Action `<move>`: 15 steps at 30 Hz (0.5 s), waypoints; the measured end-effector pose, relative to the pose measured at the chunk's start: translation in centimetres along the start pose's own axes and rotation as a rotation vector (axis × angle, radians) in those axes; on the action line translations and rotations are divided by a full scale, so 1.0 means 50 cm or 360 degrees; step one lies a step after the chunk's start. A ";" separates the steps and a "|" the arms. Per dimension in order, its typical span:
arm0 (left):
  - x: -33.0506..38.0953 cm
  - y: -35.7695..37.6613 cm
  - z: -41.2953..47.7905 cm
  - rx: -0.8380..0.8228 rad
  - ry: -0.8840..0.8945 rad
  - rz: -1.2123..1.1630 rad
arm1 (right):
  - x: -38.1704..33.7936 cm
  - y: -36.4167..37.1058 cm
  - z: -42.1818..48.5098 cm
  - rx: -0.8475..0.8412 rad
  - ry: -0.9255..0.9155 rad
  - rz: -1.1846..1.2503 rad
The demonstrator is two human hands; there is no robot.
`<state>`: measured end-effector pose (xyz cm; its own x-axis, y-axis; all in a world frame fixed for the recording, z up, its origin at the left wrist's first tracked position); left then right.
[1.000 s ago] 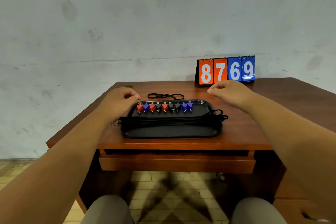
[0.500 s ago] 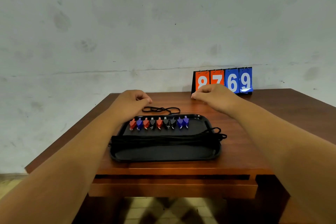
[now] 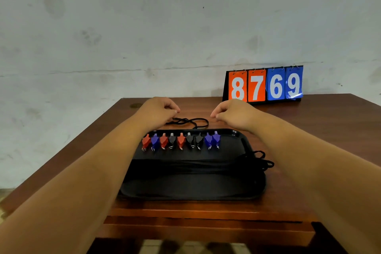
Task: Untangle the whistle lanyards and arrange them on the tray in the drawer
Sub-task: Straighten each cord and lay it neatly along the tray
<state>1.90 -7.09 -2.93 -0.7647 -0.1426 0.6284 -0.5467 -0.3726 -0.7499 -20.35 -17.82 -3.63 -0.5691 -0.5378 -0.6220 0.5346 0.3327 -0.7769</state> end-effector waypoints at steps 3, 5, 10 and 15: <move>0.001 0.039 0.035 -0.0125 0.0049 0.0121 | 0.018 0.027 0.045 -0.0064 0.0062 -0.0030; 0.005 0.071 0.058 -0.0191 0.0066 0.0226 | 0.031 0.044 0.072 -0.0119 0.0109 -0.0061; -0.006 0.137 0.119 -0.0342 -0.0088 0.0300 | 0.064 0.072 0.120 -0.0227 0.0165 -0.0094; -0.020 0.172 0.155 -0.0519 -0.0181 0.0348 | 0.088 0.086 0.150 -0.0278 0.0137 -0.0131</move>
<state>0.58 -17.28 -8.41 -0.8423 -0.2935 0.4521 -0.4690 -0.0145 -0.8831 -15.85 -24.58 -8.99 -0.6615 -0.5031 -0.5562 0.3722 0.4236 -0.8259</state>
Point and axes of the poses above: each hand's wrist, its own z-axis towards the middle knuckle, its own y-axis out of the palm, x = y × z, the point moved 7 cm from there along z, towards the middle knuckle
